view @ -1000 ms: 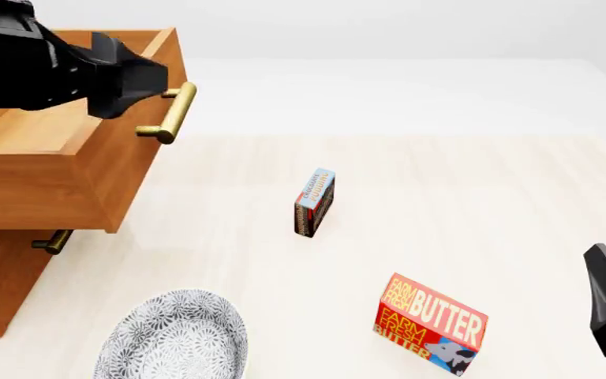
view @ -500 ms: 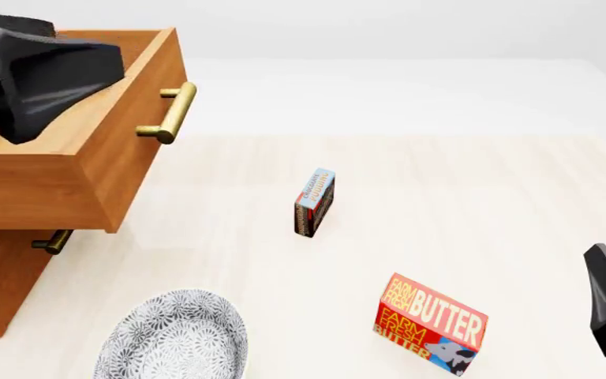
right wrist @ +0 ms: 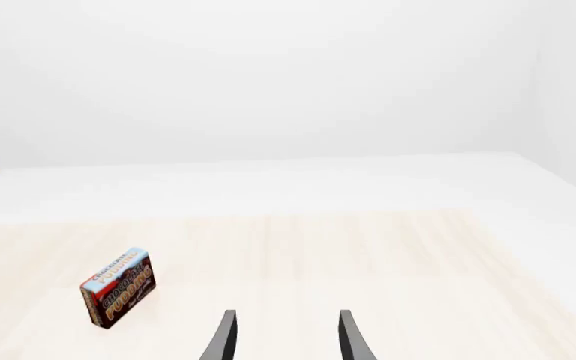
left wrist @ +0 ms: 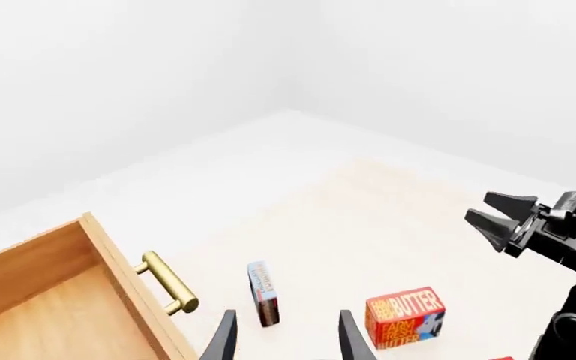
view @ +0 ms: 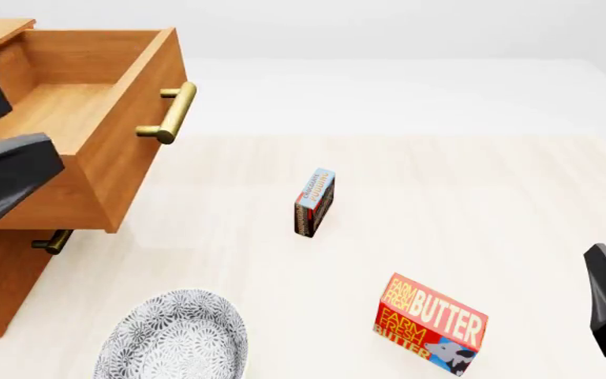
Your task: Put the chocolate pudding in the top drawer of the cabinet and close it.
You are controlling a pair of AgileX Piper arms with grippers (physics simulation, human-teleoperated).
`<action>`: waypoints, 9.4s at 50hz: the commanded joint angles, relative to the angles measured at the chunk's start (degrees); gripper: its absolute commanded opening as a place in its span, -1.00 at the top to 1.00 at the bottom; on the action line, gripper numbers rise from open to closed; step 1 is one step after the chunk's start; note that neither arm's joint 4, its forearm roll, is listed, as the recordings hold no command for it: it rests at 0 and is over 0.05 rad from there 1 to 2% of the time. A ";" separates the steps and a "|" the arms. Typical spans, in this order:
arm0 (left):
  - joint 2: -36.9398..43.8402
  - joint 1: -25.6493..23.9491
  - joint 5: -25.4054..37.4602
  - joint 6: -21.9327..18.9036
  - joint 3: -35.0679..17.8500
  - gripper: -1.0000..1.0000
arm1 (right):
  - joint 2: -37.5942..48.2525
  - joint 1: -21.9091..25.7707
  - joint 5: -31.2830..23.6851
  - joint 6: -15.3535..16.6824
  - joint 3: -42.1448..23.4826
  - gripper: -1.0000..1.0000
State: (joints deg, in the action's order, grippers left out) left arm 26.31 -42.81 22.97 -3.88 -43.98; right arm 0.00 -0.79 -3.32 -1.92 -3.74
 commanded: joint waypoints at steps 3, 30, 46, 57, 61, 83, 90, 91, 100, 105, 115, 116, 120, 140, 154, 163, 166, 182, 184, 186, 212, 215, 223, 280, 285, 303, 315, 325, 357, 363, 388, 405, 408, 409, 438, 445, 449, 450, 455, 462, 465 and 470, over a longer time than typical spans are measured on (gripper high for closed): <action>-6.15 -3.30 -3.98 -3.32 8.47 -1.00 | 0.00 0.00 0.01 0.02 0.00 -1.00; -4.82 -7.28 -18.50 -2.27 22.40 -1.00 | 0.00 -0.01 0.00 0.01 0.01 -1.00; -4.32 -6.94 -26.92 1.35 28.80 -1.00 | 0.00 0.01 0.00 0.01 0.00 -1.00; 1.51 -7.10 -33.31 -0.43 30.78 -1.00 | 0.00 0.00 0.01 0.00 0.00 -1.00; 3.40 -5.98 -34.85 0.58 31.31 -1.00 | 0.00 0.01 0.01 0.02 0.00 -1.00; 18.94 -7.51 -50.29 7.37 31.57 -1.00 | 0.00 0.00 0.01 0.00 0.00 -1.00; 21.98 -8.04 -52.68 8.49 30.48 -1.00 | 0.00 0.00 0.00 0.00 0.01 -1.00; 22.85 -8.35 -53.14 8.48 30.19 -1.00 | 0.00 -0.01 0.02 0.00 0.00 -1.00; 28.88 -9.18 -52.10 9.24 25.06 -1.00 | 0.00 0.00 0.00 0.00 0.01 -1.00; 33.55 -9.39 -57.12 9.26 25.91 -1.00 | 0.00 -0.01 0.00 0.00 0.01 -1.00; 38.82 -10.94 -56.03 7.96 21.10 -1.00 | 0.00 0.00 0.00 0.00 0.01 -1.00; 39.28 -10.94 -55.97 7.97 20.71 -1.00 | 0.00 -0.01 0.01 -0.01 0.01 -1.00; 41.36 -11.03 -56.30 8.04 19.34 -1.00 | 0.00 -0.01 0.00 -0.01 0.01 -1.00; 48.79 -8.06 -55.39 9.84 13.80 -1.00 | 0.00 0.01 0.01 0.02 0.00 -1.00; 52.37 -5.23 -57.09 12.20 12.82 -1.00 | 0.00 0.01 0.01 -0.01 0.01 -1.00; 55.02 -3.78 -56.29 11.54 11.61 -1.00 | 0.00 0.00 0.00 0.00 0.01 -1.00; 55.75 -3.71 -55.98 11.35 11.18 -1.00 | 0.00 0.01 0.00 0.02 0.00 -1.00; 55.76 -1.08 -52.79 10.38 9.77 -1.00 | 0.00 0.01 0.00 0.01 0.00 -1.00; 55.83 -0.74 -52.83 10.38 9.94 -1.00 | 0.00 0.00 0.01 0.01 0.00 -1.00; 55.75 -0.40 -52.77 10.35 10.00 -1.00 | 0.00 0.00 0.01 -0.01 0.00 -1.00; 59.99 3.32 -54.87 11.05 10.04 -1.00 | 0.00 0.00 0.01 0.01 0.00 -1.00; 60.12 3.63 -54.78 11.02 10.03 -1.00 | 0.00 0.00 0.01 0.01 0.00 -1.00; 61.82 4.40 -54.62 10.90 9.02 -1.00 | 0.00 0.00 0.01 0.07 0.00 -1.00; 74.01 7.32 -57.46 12.43 2.73 -1.00 | 0.00 -0.02 -0.11 0.00 -0.12 -1.00; 74.45 7.77 -57.75 12.66 2.60 -1.00 | 0.00 -0.02 -0.11 0.00 -0.11 -1.00; 77.91 7.67 -59.47 14.22 1.42 -1.00 | 0.00 -0.03 -0.03 -0.02 -0.03 -1.00; 81.06 8.31 -60.56 15.66 -0.08 -1.00 | 0.00 -0.02 -0.02 -0.03 -0.03 -1.00; 82.41 8.67 -60.67 15.74 -1.16 -1.00 | 0.00 -0.03 -0.02 -0.01 -0.03 -1.00; 86.50 6.92 -60.19 17.10 -4.94 -1.00 | 0.00 -0.03 -0.02 -0.01 -0.03 -1.00; 86.31 7.25 -59.61 16.85 -5.73 -1.00 | 0.00 -0.03 -0.03 -0.03 -0.03 -1.00; 89.54 6.40 -58.60 17.62 -9.28 -1.00 | 0.00 -0.03 -0.02 -0.03 -0.03 -1.00; 91.13 6.46 -58.49 17.72 -10.54 -1.00 | 0.00 -0.03 -0.03 -0.02 -0.03 -1.00; 91.35 6.45 -58.50 17.81 -10.71 -1.00 | 0.00 -0.03 -0.03 -0.01 -0.03 -1.00; 91.45 6.45 -58.48 17.87 -10.83 -1.00 | 0.00 -0.02 -0.02 -0.01 -0.03 -1.00; 93.94 6.42 -59.20 19.16 -11.68 -1.00 | 0.00 -0.02 -0.02 -0.03 -0.03 -1.00; 94.00 6.18 -59.17 19.46 -11.65 -1.00 | 0.00 -0.01 -0.03 0.01 -0.03 -1.00; 94.08 6.11 -59.18 19.44 -11.67 -1.00 | 0.00 -0.03 -0.02 -0.02 -0.03 -1.00; 94.09 6.10 -59.24 19.41 -11.64 -1.00 | 0.00 -0.02 -0.02 0.00 -0.03 -1.00; 93.95 6.24 -59.10 18.87 -11.57 1.00 | 0.00 -0.03 -0.03 0.00 -0.03 -1.00; 93.32 6.47 -59.43 17.88 -11.06 1.00 | 0.00 -0.02 -0.02 0.00 -0.03 -1.00; 93.08 6.46 -59.47 17.63 -10.92 1.00 | 0.00 -0.02 -0.02 0.00 -0.03 -1.00; 92.57 6.58 -59.54 17.31 -10.50 1.00 | 0.00 -0.01 -0.02 -0.01 -0.03 -1.00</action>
State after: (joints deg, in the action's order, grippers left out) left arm 119.46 -36.31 -36.44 14.63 -55.07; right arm 0.00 -0.81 -3.35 -1.93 -3.77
